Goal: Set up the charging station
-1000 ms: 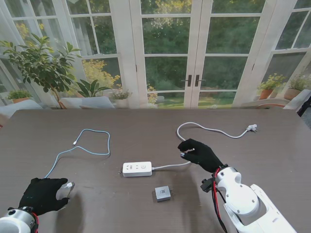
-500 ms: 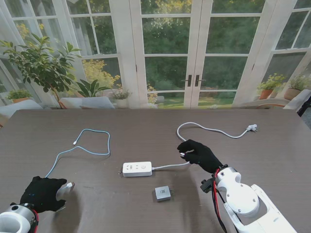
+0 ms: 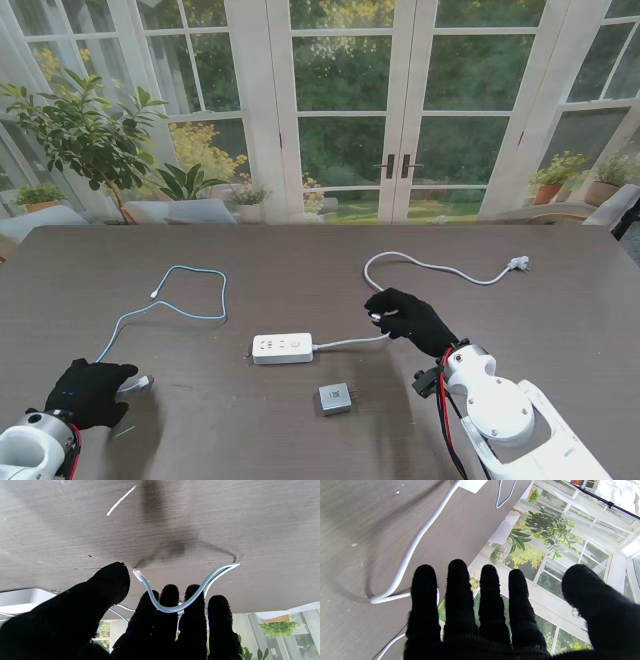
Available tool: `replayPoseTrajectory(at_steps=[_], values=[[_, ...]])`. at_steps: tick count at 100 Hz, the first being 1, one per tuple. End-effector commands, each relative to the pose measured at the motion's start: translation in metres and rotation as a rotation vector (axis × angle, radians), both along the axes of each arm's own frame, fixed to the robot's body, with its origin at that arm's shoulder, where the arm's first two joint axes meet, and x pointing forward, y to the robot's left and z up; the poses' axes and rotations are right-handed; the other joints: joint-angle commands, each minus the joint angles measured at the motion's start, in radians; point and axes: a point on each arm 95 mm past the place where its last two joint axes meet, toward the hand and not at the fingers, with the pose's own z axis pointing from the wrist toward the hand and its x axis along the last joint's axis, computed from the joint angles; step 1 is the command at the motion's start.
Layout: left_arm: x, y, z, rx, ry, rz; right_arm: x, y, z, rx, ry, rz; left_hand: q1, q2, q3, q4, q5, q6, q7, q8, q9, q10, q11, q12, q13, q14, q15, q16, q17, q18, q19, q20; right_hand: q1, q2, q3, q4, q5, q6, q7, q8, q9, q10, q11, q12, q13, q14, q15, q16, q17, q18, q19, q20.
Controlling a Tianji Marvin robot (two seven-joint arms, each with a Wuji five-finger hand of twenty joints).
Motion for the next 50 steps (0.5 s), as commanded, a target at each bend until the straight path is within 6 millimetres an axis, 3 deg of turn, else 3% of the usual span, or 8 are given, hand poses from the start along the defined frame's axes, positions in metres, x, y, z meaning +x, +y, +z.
replayPoseTrajectory(at_steps=[1,26,50], values=[[0.001,0.001,-0.003,0.002,0.02,-0.006,-0.002,0.002,-0.003,0.005,0.019,0.01,0.019,-0.048,0.038,-0.011,0.022,-0.003,0.009,-0.01,0.017,-0.018,0.009,0.007,0.016,-0.013,0.022,0.014,-0.001,-0.014,0.039,0.013,-0.021,0.006,-0.019,0.023,0.009,0.0,-0.166,-0.003,0.025,0.004,-0.005,0.012,0.026,-0.003,0.018,-1.094,0.004,0.0,-0.021,0.007],[0.008,0.003,-0.008,-0.004,0.036,-0.025,-0.001,0.002,-0.003,0.016,0.027,0.008,-0.013,-0.038,0.025,-0.016,0.068,-0.058,0.066,0.034,0.051,-0.038,0.041,0.042,0.04,-0.012,0.05,0.04,0.033,0.017,0.11,0.045,-0.021,0.01,-0.021,0.023,0.011,0.001,-0.168,-0.003,0.028,0.005,-0.007,0.014,0.027,0.0,0.019,-1.092,0.006,0.001,-0.019,0.009],[0.017,0.007,-0.01,0.011,0.063,-0.043,-0.001,0.001,-0.003,0.022,0.032,0.009,-0.019,-0.018,0.019,-0.015,0.106,-0.088,0.111,0.088,0.082,-0.044,0.072,0.084,0.067,-0.016,0.067,0.06,0.042,0.012,0.128,0.053,-0.021,0.013,-0.022,0.023,0.015,0.004,-0.169,-0.003,0.031,0.009,-0.008,0.016,0.031,0.003,0.022,-1.089,0.006,0.003,-0.018,0.012]])
